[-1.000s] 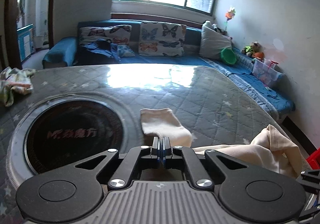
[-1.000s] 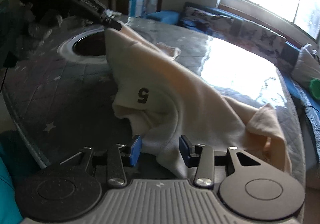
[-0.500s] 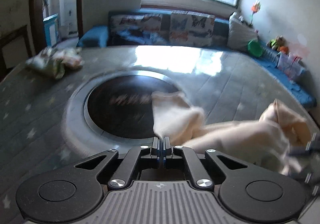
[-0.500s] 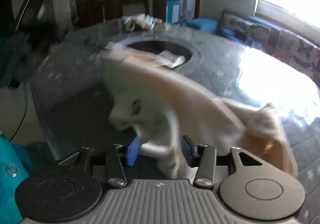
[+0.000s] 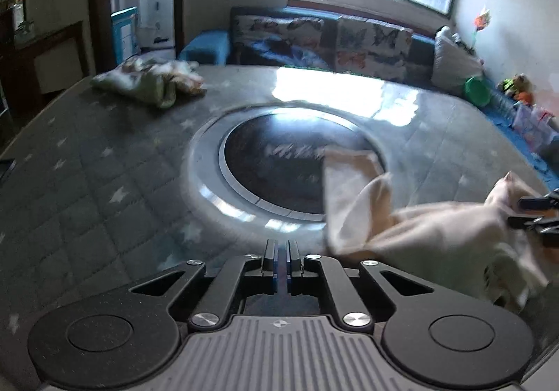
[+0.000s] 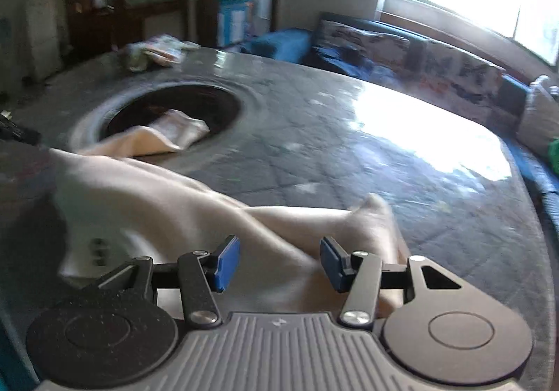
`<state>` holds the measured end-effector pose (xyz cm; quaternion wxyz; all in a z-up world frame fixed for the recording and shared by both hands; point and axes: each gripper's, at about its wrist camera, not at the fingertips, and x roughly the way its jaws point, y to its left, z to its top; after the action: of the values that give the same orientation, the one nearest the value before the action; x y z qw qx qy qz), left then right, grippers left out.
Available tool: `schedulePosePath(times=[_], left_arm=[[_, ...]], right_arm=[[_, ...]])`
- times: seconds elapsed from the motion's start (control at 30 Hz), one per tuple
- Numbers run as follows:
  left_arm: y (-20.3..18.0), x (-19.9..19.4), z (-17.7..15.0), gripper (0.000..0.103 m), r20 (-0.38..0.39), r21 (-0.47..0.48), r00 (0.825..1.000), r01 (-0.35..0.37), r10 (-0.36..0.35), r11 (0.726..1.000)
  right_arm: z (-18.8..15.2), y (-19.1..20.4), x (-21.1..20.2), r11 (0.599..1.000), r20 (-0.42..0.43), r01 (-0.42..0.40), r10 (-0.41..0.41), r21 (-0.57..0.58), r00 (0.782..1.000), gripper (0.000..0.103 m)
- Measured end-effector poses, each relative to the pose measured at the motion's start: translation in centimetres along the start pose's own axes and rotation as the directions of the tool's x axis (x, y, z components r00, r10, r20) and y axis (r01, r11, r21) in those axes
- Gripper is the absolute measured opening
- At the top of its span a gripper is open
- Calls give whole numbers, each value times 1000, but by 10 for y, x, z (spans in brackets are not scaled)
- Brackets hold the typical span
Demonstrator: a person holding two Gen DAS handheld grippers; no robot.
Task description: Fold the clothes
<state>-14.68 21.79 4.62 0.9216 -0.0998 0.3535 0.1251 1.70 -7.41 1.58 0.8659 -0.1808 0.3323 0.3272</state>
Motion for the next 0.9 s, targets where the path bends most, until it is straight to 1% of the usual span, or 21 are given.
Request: schedulePosePath(times=[0.07,0.13,0.23,0.27,0.3,0.33,0.4,0.5,0.57,0.63,0.7,0.77,0.83,0.9], left_arm=[[-12,7,9,9,6,20,999,37,-38,999],[-27,15,16,11,7,46,997,73,-73,996],[-51,28,23,13,1,97,992,122,-122,988],[-57,33,24,14,-3,112,991,133,-133,985],[-64,37,26,15,-10,126,990,139,-139,982],[-69,42,29,18,-18,137,989,147,-146,980],[-79,52,34,19,-35,154,986,164,-161,974],[-90,68,40,22,-65,169,983,183,-174,968],[-95,80,42,25,-89,180,979,197,-184,964],[-100,89,41,26,-107,196,979,192,-173,962],[-102,94,40,26,-124,207,975,205,-182,957],[-102,99,39,27,-141,214,971,220,-192,952],[-102,102,37,32,-158,222,967,231,-199,947],[-99,104,35,38,-170,221,967,224,-189,949]], right_arm=[[0,-7,7,998,-14,70,-70,0,997,52],[-3,-16,10,990,-29,144,-144,-2,989,52],[-8,-28,17,966,-56,260,-260,-3,964,54],[-10,-32,18,958,-61,285,-284,2,957,57],[-12,-38,17,952,-66,305,-303,23,951,59],[-14,-45,16,945,-70,325,-322,44,944,59],[-19,-57,14,927,-81,365,-359,86,930,59],[-18,-65,11,910,-74,399,-392,112,917,59],[-14,-68,9,911,-57,391,-387,131,920,60],[-11,-71,8,912,-39,382,-381,150,924,61],[-8,-68,8,921,-22,359,-360,150,933,63],[-4,-65,5,941,4,301,-305,156,952,63],[0,-63,7,959,11,229,-234,167,972,63],[3,-60,13,967,9,187,-191,171,982,63]])
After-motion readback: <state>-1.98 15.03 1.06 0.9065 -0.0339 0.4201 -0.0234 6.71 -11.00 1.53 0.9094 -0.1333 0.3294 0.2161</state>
